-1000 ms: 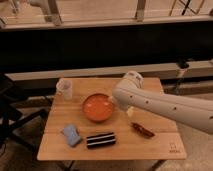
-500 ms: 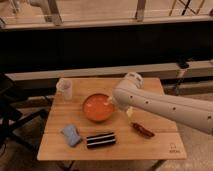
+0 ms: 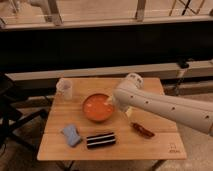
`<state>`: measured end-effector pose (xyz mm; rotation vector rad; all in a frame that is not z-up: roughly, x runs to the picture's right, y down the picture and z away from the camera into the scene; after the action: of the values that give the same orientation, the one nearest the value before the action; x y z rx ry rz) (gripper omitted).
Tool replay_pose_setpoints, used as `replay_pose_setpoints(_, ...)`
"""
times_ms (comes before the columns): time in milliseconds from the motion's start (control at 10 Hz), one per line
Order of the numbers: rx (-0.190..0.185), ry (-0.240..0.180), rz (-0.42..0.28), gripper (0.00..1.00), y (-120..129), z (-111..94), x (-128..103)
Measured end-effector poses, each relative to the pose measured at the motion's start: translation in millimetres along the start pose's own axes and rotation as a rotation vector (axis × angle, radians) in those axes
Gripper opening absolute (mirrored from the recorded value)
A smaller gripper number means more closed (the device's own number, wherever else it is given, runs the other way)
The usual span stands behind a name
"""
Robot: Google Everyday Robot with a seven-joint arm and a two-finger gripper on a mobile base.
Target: Drag the ceramic bowl in a circle
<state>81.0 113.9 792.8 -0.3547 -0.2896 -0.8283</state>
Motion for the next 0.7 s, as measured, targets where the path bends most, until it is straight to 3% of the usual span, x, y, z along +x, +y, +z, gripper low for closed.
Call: replay_pose_setpoints(700, 0.014, -0.047, -0.034, 0.80, 1, 14, -2)
